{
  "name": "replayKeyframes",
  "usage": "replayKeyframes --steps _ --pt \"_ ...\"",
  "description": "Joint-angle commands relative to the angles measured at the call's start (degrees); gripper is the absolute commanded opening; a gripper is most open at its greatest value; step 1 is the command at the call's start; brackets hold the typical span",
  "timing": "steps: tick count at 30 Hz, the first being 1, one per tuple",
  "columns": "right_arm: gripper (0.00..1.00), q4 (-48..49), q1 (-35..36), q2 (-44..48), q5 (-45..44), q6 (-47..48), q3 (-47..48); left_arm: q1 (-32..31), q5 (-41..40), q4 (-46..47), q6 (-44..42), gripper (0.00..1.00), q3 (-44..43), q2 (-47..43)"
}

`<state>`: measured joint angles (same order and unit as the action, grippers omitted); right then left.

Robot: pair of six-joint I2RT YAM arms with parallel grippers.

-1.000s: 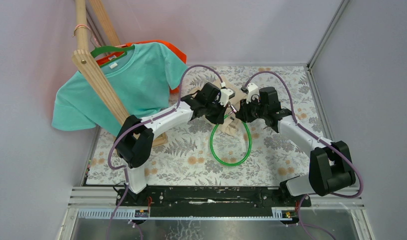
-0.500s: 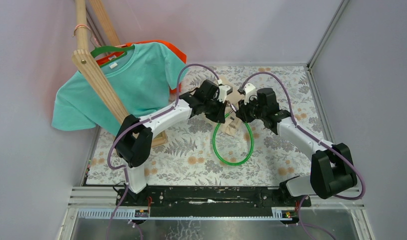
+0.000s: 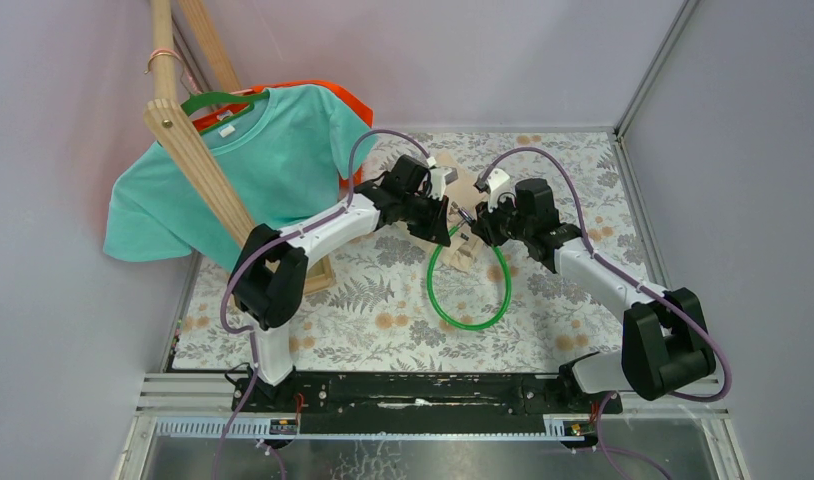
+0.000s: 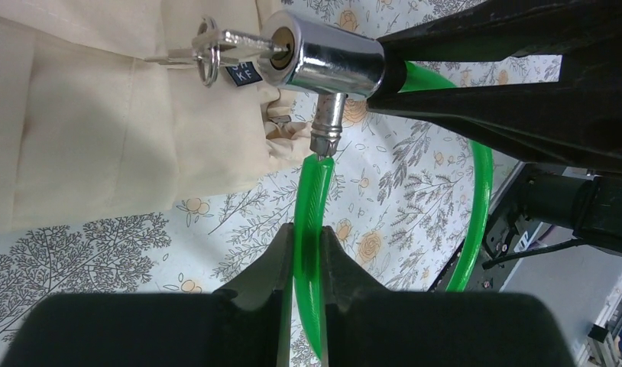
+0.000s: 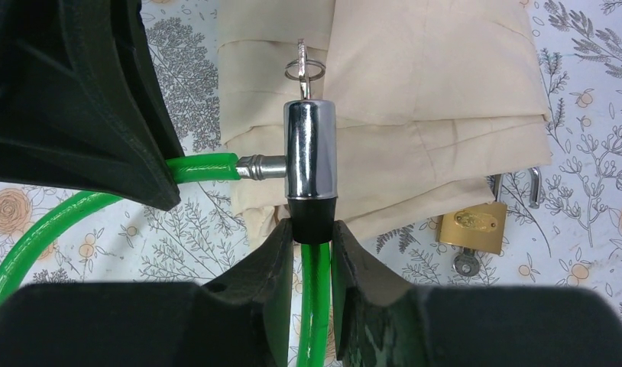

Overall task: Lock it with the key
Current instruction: Lock the lock.

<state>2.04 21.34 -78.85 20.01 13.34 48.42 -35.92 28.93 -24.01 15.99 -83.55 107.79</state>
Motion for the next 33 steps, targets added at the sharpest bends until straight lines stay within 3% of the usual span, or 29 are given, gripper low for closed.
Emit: replayKeyframes --steps 1,15,21,33 --pt "0.00 1.58 1.08 2.36 9.71 -0.65 0.00 0.24 1.74 9.68 1.52 0.00 -1.45 0.74" --pt "0.00 1.68 1.16 2.09 12.36 -3.25 0.27 -0.04 -0.26 13.07 -1.77 0.00 -4.25 1.53" --pt "0.00 0.78 0.75 0.33 12.63 -3.86 1.18 -0.03 -2.25 18.80 -7.09 0.00 0.99 -2.35" --pt "0.17 -0.91 -3.02 -4.87 21.08 -9.00 3.99 -0.03 0.50 29.98 -13.22 0.00 11.60 -8.19"
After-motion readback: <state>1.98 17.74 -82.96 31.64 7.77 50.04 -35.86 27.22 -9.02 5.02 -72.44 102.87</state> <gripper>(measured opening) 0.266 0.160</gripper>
